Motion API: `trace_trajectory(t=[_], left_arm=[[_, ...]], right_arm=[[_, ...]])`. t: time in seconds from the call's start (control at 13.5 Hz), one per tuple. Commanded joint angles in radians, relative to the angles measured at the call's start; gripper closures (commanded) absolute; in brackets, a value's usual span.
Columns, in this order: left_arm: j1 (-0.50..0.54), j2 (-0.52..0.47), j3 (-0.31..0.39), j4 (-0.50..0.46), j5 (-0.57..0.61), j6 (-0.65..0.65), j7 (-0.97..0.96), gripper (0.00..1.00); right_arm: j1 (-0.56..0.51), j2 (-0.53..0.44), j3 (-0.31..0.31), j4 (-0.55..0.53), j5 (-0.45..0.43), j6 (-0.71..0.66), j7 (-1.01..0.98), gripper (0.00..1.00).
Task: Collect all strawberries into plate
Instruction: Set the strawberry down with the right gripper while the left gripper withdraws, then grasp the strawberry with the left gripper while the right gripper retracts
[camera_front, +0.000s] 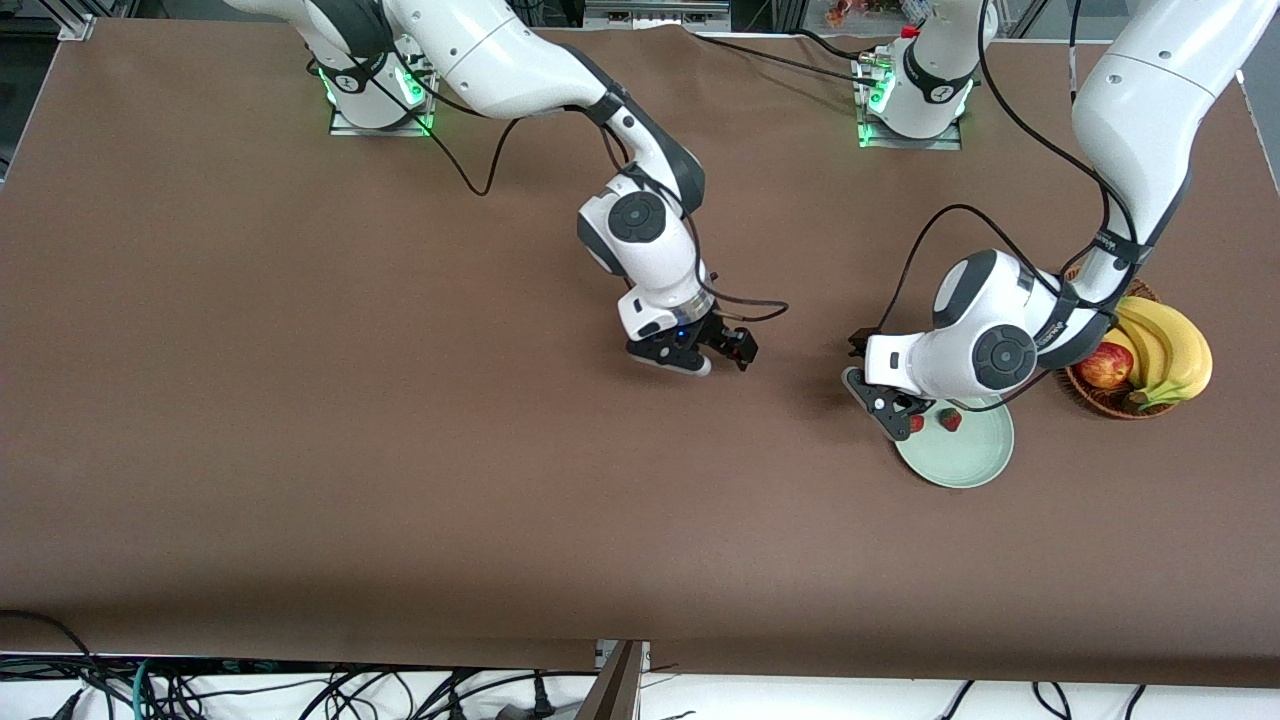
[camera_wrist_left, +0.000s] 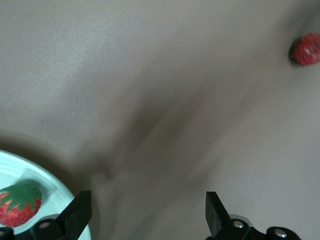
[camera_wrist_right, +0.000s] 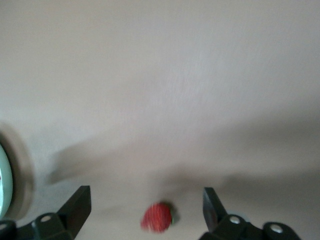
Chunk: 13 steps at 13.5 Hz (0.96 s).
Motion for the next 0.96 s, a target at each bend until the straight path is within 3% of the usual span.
trace_trajectory(t=[0.0, 0.22, 0.67, 0.82, 0.89], left_arm=[[-0.033, -0.025, -0.011, -0.016, 0.005, 0.01, -0.094, 0.0], [-0.102, -0.02, -0.018, -0.015, 0.006, 0.029, -0.258, 0.0], [-0.298, -0.008, -0.015, -0.021, 0.02, 0.1, -0.833, 0.0], [-0.372, -0.006, -0.007, -0.021, 0.025, 0.102, -1.037, 0.0], [-0.41, -0.005, 0.002, -0.019, 0.081, 0.102, -1.129, 0.0]], right_arm=[[-0.095, -0.096, 0.017, -0.003, 0.006, -0.197, -0.164, 0.0], [-0.207, -0.174, 0.017, -0.003, 0.006, -0.436, -0.394, 0.0], [-0.394, -0.31, -0.006, -0.004, -0.003, -0.805, -0.743, 0.0], [-0.443, -0.355, -0.038, -0.004, -0.004, -0.906, -0.81, 0.0], [-0.456, -0.376, -0.07, -0.004, -0.004, -0.948, -0.838, 0.0]])
